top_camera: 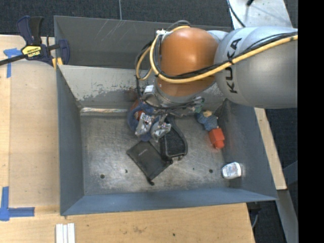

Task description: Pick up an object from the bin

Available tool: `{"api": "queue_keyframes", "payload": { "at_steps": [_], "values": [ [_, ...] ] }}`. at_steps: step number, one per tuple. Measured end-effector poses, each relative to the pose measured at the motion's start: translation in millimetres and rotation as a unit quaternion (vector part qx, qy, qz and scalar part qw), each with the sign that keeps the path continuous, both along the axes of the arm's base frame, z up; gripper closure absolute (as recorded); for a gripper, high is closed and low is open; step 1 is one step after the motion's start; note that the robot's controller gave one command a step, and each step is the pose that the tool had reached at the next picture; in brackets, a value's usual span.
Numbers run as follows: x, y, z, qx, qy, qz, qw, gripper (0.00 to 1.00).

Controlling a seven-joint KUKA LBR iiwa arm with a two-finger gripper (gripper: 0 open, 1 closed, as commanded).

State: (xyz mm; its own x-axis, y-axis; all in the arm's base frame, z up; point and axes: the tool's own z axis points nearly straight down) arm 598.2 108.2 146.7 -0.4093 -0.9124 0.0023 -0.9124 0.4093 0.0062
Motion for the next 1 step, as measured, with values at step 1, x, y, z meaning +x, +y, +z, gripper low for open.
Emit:
{"api": "queue_keyframes", "payload": {
  "at_steps": [1],
  "values": [
    [-2.0,0.7,4.7,0.001,0.0009,-0.002,1.0,1.0]
  ]
}}
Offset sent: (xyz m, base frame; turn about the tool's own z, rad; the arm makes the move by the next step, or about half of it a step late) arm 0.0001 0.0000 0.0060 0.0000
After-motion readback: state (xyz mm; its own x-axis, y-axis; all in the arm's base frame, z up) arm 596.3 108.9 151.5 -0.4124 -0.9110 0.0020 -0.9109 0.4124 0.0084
